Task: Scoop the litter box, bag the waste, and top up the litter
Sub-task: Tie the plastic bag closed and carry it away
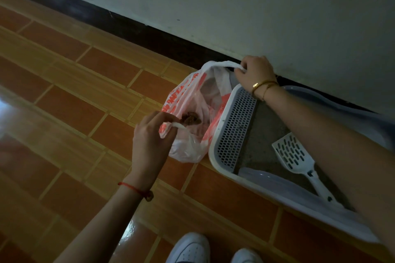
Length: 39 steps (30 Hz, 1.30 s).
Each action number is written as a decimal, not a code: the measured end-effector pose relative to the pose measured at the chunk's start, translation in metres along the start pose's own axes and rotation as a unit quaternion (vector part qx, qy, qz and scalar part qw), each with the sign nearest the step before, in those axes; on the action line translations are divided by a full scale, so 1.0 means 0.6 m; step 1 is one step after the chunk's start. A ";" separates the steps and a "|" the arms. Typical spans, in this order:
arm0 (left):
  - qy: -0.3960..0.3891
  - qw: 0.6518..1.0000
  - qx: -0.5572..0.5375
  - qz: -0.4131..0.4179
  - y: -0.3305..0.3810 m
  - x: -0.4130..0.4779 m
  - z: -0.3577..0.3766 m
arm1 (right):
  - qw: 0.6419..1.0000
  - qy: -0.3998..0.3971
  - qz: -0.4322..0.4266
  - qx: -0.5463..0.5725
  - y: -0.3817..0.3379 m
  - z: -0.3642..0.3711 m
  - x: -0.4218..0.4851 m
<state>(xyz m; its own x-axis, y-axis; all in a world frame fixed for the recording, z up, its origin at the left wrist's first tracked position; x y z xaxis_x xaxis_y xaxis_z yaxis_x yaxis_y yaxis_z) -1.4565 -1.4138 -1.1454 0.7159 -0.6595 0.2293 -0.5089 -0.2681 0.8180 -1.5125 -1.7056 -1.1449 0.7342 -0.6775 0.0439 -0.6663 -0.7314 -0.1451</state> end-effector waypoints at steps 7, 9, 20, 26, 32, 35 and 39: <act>0.053 0.998 -0.008 0.021 0.039 0.031 -0.042 | 0.978 0.031 0.014 0.205 -0.069 -0.060 -0.005; 0.067 0.997 -0.008 0.025 0.047 0.040 -0.056 | 0.972 0.041 0.008 0.230 -0.084 -0.077 -0.013; 0.120 0.989 -0.083 0.038 0.116 0.096 -0.149 | 0.896 0.089 -0.058 0.430 -0.136 -0.204 -0.045; 0.107 0.980 -0.163 0.029 0.179 0.125 -0.180 | 0.875 0.113 -0.100 0.460 -0.167 -0.287 -0.071; 0.087 0.958 -0.274 0.011 0.243 0.150 -0.203 | 0.885 0.172 -0.107 0.419 -0.170 -0.361 -0.099; 0.073 0.945 -0.318 -0.011 0.258 0.162 -0.210 | 0.877 0.191 -0.116 0.426 -0.170 -0.387 -0.107; 0.049 0.934 -0.348 -0.063 0.252 0.163 -0.202 | 0.853 0.139 -0.144 0.482 -0.173 -0.387 -0.112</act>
<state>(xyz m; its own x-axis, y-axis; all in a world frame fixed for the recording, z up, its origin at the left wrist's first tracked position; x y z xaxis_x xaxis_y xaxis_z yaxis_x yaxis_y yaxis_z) -1.4056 -1.4336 -0.9354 0.8063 -0.5777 0.1271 -0.0072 0.2052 0.9787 -1.5228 -1.6020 -0.9032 0.7005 -0.5703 0.4290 0.0527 -0.5582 -0.8280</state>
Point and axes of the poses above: each hand's wrist, its own x-axis towards the middle knuckle, its own z-axis out of the palm, y = z × x, the point moved 7 cm from there along x, towards the middle knuckle, and after that the axes turned 14 degrees about -x, right-handed, at the moved point
